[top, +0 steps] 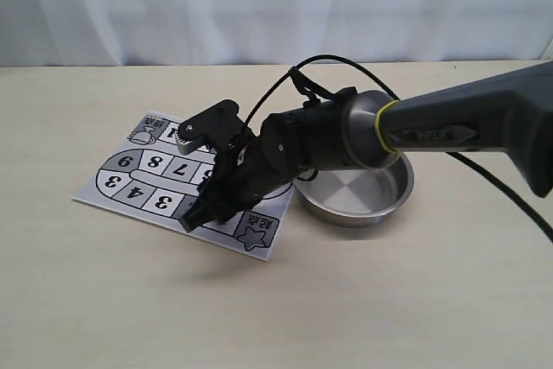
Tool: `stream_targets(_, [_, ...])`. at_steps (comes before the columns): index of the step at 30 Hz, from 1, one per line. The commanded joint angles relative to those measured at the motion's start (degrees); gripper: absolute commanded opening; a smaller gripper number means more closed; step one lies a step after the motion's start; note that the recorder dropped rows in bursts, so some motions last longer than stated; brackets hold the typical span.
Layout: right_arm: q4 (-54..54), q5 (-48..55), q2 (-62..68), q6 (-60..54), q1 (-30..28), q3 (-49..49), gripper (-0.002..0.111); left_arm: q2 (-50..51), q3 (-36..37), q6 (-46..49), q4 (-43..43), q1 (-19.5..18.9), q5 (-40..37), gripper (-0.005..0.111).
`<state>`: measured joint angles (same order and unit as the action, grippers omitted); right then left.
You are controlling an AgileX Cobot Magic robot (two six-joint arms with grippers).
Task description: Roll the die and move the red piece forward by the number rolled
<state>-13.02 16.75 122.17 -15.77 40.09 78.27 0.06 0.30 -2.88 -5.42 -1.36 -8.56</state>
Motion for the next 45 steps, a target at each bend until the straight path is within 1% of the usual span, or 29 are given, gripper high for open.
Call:
stream_targets(1, [0.25,0.49,1.08,-0.08,0.06,0.39,0.011,-0.06,-0.3,-0.15,0.09,0.01,0.29,0.0])
stream_targets(3, [0.25,1.06,1.31,-0.08,0.06,0.39,0.019,-0.06,-0.3,-0.15,0.09,0.01,0.29,0.0])
stream_targets(7, [0.25,1.43,1.31,-0.08,0.06,0.39,0.042,-0.06,-0.3,-0.15,0.09,0.01,0.29,0.0])
stream_targets(10, [0.25,1.43,1.31,-0.08,0.06,0.39,0.054,-0.06,-0.3,-0.15,0.09,0.01,0.29,0.0])
stream_targets(19, [0.25,-1.02,0.83,0.17,0.06,0.39,0.07,-0.06,-0.3,-0.15,0.09,0.01,0.45,0.0])
stream_targets(24, [0.25,0.14,-2.19,4.79,-0.28,0.39,0.07,-0.06,-0.3,-0.15,0.09,0.01,0.45,0.0])
stream_targets(26, [0.25,3.13,-3.91,7.76,-2.1,0.39,0.07,-0.06,-0.3,-0.15,0.09,0.01,0.45,0.0])
stream_targets(27, [0.25,4.14,-4.46,8.78,-3.03,0.39,0.07,-0.06,-0.3,-0.15,0.09,0.01,0.45,0.0])
stream_targets(29, [0.25,6.84,-5.47,9.34,-5.43,0.39,0.063,-0.06,-0.3,-0.15,0.09,0.01,0.45,0.0])
stream_targets(34, [0.54,9.05,-8.8,9.34,-12.14,0.39,0.029,-0.06,-0.3,-0.15,0.09,0.01,0.31,0.0])
stream_targets(40, [0.65,10.78,-10.0,9.34,-18.73,0.39,0.006,-0.06,-0.3,-0.15,0.09,0.01,0.31,0.0])
stream_targets(41, [0.65,11.32,-10.0,9.34,-19.7,0.39,0.004,-0.06,-0.3,-0.15,0.09,0.01,0.31,0.0])
stream_targets(45, [0.76,14.13,-10.0,8.96,-24.52,0.39,0.004,-0.06,-0.3,-0.15,0.09,0.01,0.31,0.0])
